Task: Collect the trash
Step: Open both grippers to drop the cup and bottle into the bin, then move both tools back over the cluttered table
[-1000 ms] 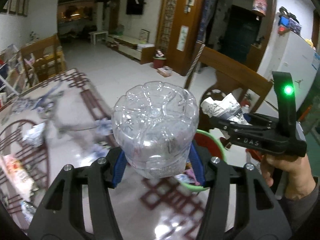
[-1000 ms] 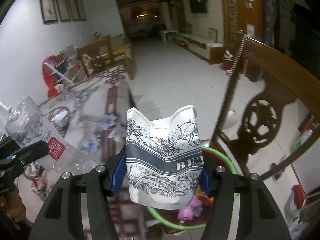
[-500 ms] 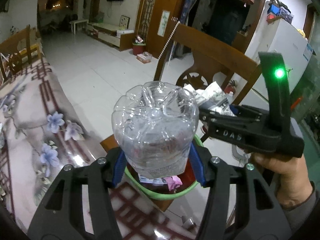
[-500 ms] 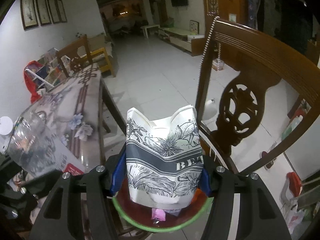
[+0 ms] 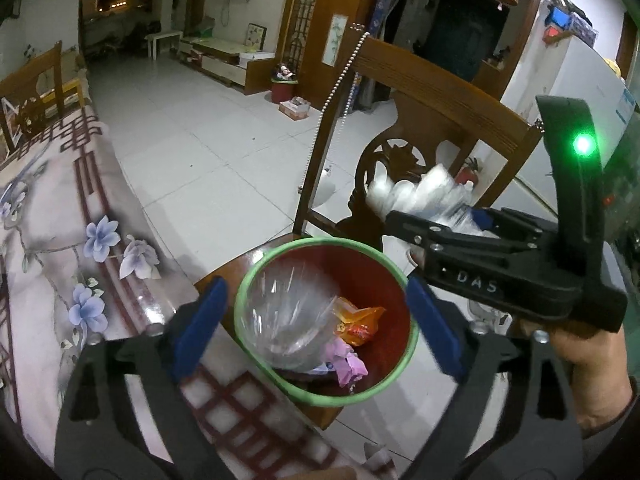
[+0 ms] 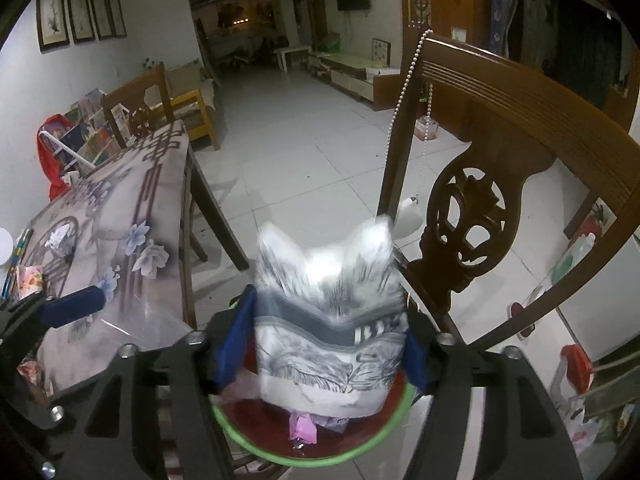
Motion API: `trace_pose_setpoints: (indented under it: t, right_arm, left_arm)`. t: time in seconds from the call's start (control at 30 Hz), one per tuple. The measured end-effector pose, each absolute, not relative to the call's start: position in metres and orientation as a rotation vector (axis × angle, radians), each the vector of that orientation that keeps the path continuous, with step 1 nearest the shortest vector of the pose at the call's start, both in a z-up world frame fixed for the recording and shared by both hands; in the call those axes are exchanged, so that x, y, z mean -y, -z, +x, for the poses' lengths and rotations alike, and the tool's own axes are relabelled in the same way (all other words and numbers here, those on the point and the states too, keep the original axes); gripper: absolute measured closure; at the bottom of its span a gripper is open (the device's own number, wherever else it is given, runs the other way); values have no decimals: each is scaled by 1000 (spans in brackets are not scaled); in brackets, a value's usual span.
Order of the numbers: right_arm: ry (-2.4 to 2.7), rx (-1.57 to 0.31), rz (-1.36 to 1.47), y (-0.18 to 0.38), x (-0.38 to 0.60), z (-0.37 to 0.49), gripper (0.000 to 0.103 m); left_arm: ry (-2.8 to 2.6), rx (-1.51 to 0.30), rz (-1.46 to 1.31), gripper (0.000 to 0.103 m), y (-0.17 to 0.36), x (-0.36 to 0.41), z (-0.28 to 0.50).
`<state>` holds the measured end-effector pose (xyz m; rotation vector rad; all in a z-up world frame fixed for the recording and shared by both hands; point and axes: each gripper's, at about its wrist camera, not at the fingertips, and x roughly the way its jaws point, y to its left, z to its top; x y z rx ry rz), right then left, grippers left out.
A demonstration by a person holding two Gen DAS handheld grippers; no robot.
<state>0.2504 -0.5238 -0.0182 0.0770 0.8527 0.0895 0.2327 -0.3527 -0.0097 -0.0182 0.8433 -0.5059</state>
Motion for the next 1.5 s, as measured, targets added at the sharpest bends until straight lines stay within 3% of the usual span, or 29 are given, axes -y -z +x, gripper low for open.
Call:
trace_pose_setpoints:
  t: [0.23, 0.83, 1.5]
  right_arm:
    - [-73, -807, 74, 9, 521, 246, 8]
    - [-189, -750, -10, -19, 439, 244, 7]
    - [-456, -744, -154, -33, 248, 237, 7]
  left_arm:
    - [467, -838, -42, 6, 7, 325, 226]
    - [351, -752, -54, 6, -30, 230, 182]
    - [-18, -750, -174, 6, -28, 19, 136]
